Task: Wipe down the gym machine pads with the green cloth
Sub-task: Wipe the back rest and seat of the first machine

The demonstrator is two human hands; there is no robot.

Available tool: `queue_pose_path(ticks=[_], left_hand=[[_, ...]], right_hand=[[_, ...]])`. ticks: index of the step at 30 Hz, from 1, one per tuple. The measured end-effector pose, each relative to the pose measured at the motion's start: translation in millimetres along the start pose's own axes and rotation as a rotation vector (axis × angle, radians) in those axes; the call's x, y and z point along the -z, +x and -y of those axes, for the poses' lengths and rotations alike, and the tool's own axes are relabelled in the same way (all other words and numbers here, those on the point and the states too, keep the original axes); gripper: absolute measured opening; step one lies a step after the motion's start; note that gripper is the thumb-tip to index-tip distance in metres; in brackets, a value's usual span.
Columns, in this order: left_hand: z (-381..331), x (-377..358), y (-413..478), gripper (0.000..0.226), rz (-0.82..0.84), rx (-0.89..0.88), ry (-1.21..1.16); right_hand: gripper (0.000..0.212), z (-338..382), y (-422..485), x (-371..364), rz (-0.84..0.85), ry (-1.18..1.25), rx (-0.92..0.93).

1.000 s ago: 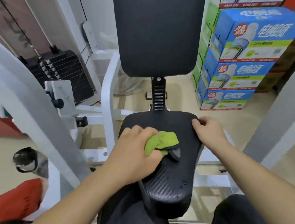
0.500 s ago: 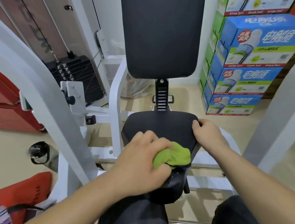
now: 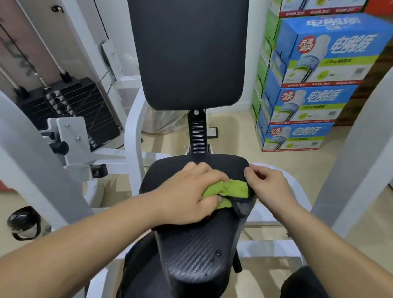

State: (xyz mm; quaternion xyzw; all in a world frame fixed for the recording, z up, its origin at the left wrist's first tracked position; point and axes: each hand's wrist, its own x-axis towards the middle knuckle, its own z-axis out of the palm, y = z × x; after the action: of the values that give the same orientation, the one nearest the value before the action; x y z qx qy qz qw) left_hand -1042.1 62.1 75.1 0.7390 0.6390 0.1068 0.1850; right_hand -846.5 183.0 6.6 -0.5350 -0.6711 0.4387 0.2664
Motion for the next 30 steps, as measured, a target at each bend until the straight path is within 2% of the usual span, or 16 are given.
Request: queue_pose_path(ticks=[5, 8, 10, 13, 16, 19, 22, 24, 28, 30], left_hand=[[26.4, -21.4, 111.9, 0.046, -0.01, 0.152, 0.17], [20.3, -24.8, 160.3, 0.045, 0.012, 0.274, 0.171], [8.3, -24.3, 167.3, 0.045, 0.023, 0.266, 0.152], [-14.6, -25.1, 127.1, 0.046, 0.027, 0.141, 0.045], [-42.4, -18.0, 47.5, 0.049, 0.017, -0.005, -0.074], [-65.7, -7.7, -39.1, 0.041, -0.015, -0.143, -0.075], [-61.7, -0.5, -92.4, 0.04, -0.03, -0.208, -0.095], [-44.3, 0.8, -97.4, 0.042, -0.077, -0.135, -0.089], [-20.6, -3.4, -71.0, 0.048, -0.256, 0.235, -0.063], [-37.6, -13.9, -76.7, 0.047, -0.319, 0.242, -0.033]], right_hand=[[0.043, -5.8, 0.8, 4.5, 0.028, 0.027, -0.041], [0.038, -14.2, 1.0, 6.0, 0.12, 0.173, -0.12], [0.034, -18.4, -0.1, 11.9, 0.09, 0.301, -0.219], [0.025, -24.5, -2.1, 22.1, -0.06, 0.44, -0.296], [0.027, -27.0, -9.2, 21.2, -0.112, 0.403, -0.238], [0.027, -18.1, -23.0, 9.1, -0.077, 0.282, -0.129], [0.027, -5.0, -33.3, -1.5, -0.082, 0.133, 0.007], [0.032, 3.7, -37.3, -2.3, -0.117, -0.033, 0.129], [0.022, 28.4, -37.7, -4.7, -0.057, -0.16, 0.283], [0.013, 37.8, -37.4, -6.7, 0.011, -0.185, 0.317]])
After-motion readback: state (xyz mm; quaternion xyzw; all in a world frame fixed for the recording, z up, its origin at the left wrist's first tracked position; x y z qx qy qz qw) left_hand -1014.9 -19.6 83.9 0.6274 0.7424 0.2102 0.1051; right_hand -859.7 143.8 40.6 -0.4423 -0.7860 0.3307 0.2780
